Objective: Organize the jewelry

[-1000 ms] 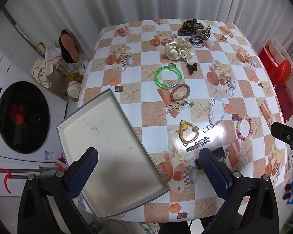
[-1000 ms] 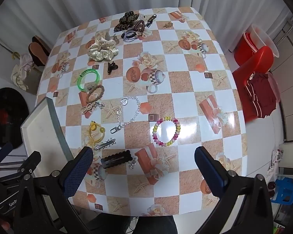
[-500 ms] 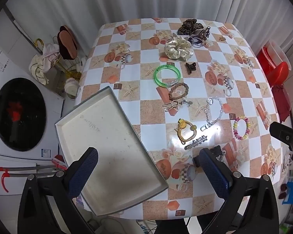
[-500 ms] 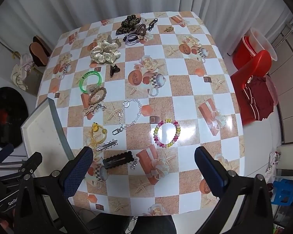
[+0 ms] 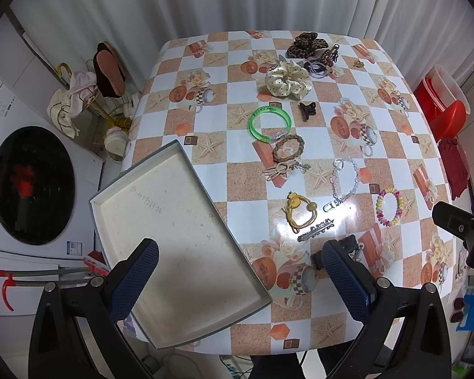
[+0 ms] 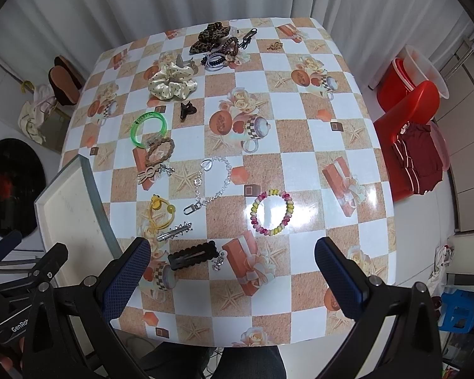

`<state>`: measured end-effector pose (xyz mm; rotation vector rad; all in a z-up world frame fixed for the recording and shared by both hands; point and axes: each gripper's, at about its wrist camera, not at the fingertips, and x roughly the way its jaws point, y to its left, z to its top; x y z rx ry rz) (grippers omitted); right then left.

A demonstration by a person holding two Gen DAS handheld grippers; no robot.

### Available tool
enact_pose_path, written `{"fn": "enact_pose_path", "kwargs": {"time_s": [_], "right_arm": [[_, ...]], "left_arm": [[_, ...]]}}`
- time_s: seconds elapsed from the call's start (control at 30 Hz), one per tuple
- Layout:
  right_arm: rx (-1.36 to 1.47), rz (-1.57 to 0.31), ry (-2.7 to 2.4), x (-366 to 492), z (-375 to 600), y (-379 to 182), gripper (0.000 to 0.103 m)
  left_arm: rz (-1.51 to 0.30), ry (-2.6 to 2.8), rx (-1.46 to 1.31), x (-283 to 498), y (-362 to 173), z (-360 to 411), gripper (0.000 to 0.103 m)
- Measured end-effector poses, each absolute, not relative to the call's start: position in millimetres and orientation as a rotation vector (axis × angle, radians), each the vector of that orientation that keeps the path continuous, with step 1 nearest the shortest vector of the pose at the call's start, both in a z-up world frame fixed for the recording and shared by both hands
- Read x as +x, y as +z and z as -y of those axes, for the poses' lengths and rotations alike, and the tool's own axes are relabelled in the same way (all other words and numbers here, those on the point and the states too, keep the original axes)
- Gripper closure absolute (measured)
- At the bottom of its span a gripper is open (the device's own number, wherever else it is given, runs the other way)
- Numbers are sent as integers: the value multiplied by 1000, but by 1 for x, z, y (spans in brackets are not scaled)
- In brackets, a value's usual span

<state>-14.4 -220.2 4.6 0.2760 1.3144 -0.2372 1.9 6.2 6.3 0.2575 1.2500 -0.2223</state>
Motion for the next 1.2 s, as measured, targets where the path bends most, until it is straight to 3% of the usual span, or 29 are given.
{"fn": "enact_pose_path", "kwargs": {"time_s": [1.2], "right_arm": [[265,-1314,-236,-13,213,5,0]], "left_arm": [[-1252,-223,259,0,7,-5,0]]}}
